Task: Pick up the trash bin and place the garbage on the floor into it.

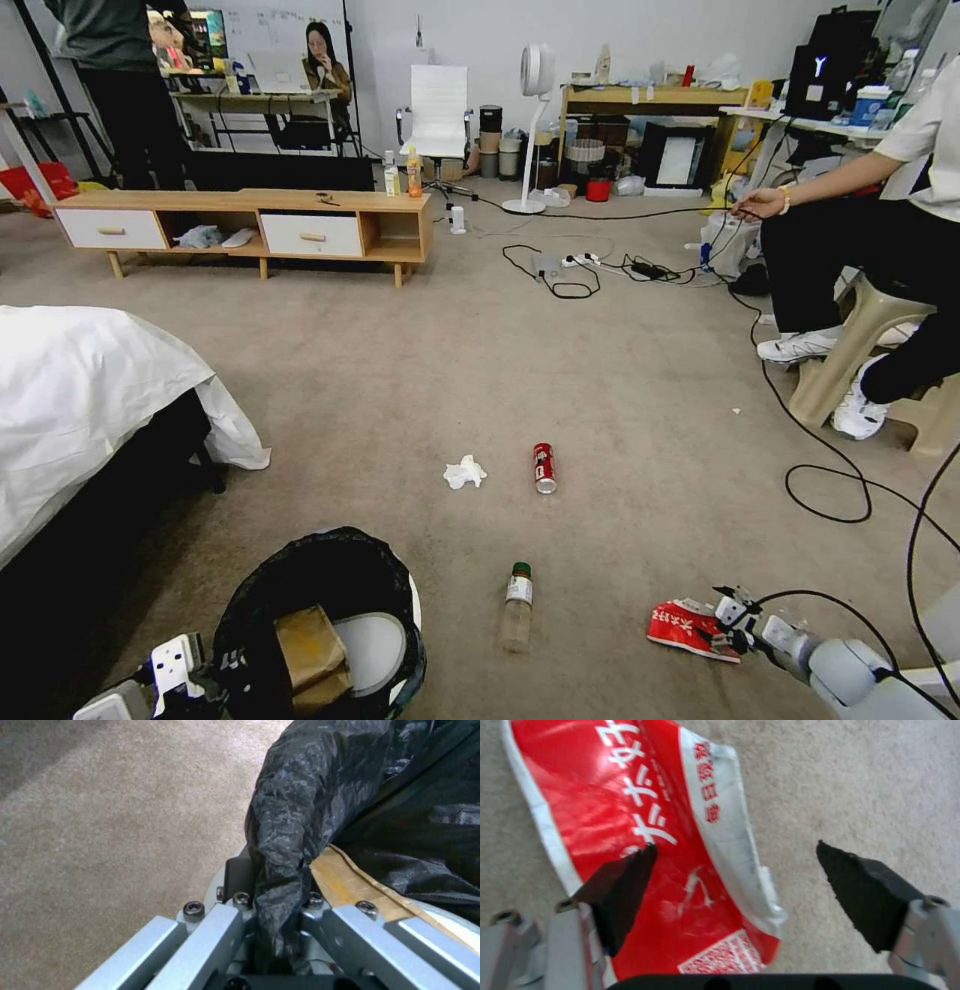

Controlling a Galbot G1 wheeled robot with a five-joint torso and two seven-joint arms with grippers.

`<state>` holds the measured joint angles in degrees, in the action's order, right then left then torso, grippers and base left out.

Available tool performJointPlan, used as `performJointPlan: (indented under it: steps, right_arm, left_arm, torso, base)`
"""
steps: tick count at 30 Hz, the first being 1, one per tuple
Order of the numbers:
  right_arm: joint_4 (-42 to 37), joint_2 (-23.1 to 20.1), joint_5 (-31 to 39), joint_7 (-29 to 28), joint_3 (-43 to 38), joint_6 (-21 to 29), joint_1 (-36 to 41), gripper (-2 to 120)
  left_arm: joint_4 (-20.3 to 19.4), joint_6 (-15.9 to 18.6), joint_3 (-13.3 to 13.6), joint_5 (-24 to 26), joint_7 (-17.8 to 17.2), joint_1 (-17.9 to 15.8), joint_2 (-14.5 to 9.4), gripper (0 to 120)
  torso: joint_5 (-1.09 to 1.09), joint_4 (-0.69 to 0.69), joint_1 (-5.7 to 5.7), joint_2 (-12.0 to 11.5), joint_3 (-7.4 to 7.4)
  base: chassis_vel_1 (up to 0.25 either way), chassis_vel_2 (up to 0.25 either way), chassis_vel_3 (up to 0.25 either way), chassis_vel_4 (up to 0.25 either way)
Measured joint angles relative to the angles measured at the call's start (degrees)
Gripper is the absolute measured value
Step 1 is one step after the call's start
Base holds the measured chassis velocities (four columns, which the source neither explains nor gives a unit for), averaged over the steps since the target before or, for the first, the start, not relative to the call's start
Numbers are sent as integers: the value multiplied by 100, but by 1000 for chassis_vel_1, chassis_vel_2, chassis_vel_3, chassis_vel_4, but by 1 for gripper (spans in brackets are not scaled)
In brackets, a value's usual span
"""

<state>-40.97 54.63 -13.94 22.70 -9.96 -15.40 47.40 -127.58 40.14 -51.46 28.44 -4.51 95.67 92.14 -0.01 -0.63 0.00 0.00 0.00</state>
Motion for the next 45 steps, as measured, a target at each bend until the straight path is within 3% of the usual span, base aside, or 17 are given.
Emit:
performJointPlan:
  steps: [1, 5, 9, 12, 19, 22, 30, 36, 43, 45]
  right_arm:
    - [0, 0, 0, 0, 0, 0, 0, 84]
    - [27, 63, 29, -33, 63, -35, -1, 64]
    - [69, 83, 33, -37, 85, -61, -13, 54]
    - [174, 114, 36, -45, 103, -90, -33, 37]
    - [266, 143, 44, -71, 107, -93, -45, 17]
    - [328, 151, 45, -80, 103, -97, -35, 3]
    - [124, 76, 339, -75, 116, -126, 174, 0]
    - [-783, -239, 1250, -22, 123, -92, 584, 0]
    - [-1443, -450, 1662, -85, 33, -259, 707, 0]
    - [-2026, -604, 1964, -166, 14, -204, 746, 0]
  left_arm:
    - [0, 0, 0, 0, 0, 0, 0, 2]
    - [11, -8, -4, 2, 2, -3, 0, 2]
    - [13, -9, -5, 3, 3, -3, 0, 2]
    - [28, -10, -6, 4, 5, -5, 0, 2]
    - [48, -12, -4, 5, 7, -7, 0, 2]
    - [60, -14, 4, 5, 9, -15, 0, 2]
    - [61, -13, 13, 6, 9, -27, 0, 2]
    - [10, 14, 37, 24, 8, -36, 0, 2]
    - [-50, 36, 43, 95, -26, -44, -11, 2]
    - [-112, 56, 36, 146, -44, -43, -25, 2]
  torso:
    - [0, 0, 0, 0, 0]
    - [1, 0, 0, 0, 0]
    - [1, 0, 0, 0, 0]
    - [2, 1, 0, 0, 0]
    - [0, 1, 0, 0, 0]
    - [-2, 0, 0, 0, 0]
    - [3, 1, 0, 0, 0]
    - [3, 0, 0, 0, 1]
    - [3, 0, 0, 0, 1]
    - [1, -1, 0, 0, 1]
  base:
    - [0, 0, 0, 0]
    - [0, 0, 0, 0]
    - [0, 0, 0, 0]
    - [0, 0, 0, 0]
    - [0, 0, 0, 0]
    - [0, 0, 0, 0]
    - [0, 0, 0, 0]
    - [0, 0, 0, 0]
    - [0, 0, 0, 0]
    - [0, 0, 0, 0]
